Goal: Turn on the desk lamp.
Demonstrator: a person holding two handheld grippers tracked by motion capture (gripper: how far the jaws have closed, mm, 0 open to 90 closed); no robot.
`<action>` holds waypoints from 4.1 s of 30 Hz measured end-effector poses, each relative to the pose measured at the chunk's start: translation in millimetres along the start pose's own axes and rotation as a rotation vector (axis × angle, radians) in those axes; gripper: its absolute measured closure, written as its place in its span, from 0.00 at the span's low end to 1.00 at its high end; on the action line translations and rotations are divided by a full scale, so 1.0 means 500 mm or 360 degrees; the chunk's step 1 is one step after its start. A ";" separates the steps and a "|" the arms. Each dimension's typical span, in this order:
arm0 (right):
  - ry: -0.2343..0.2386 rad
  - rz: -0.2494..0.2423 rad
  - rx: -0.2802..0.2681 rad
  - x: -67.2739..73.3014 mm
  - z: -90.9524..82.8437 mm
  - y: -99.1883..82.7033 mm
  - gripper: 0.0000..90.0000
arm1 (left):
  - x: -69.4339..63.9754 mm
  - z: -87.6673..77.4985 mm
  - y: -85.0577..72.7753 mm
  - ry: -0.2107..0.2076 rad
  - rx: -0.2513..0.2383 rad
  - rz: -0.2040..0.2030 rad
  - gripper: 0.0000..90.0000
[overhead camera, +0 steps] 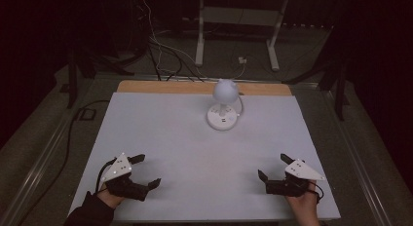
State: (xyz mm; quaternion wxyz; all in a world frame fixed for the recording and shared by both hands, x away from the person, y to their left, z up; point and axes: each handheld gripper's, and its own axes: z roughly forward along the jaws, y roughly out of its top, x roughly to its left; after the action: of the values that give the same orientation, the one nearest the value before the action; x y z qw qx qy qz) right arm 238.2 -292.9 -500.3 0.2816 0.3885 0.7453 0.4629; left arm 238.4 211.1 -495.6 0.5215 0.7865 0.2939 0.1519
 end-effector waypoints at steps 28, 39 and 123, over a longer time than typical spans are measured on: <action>-0.0043 0.0002 0.0045 0.005 -0.002 0.016 0.00 | -0.002 -0.004 0.000 0.0010 -0.0011 0.0006 0.00; 0.0041 0.0093 0.0069 0.009 -0.004 0.041 0.00 | -0.002 -0.003 0.001 0.0001 -0.0012 -0.0007 0.00; 0.0236 -0.0052 -0.0026 0.084 0.208 0.261 0.00 | -0.006 -0.004 0.003 -0.0008 -0.0024 -0.0004 0.00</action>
State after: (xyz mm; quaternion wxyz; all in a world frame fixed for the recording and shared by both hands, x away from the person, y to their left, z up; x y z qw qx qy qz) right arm 337.9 -173.3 -427.2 0.2363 0.3387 0.7665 0.4919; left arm 235.3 210.3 -493.2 0.5282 0.7826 0.2925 0.1515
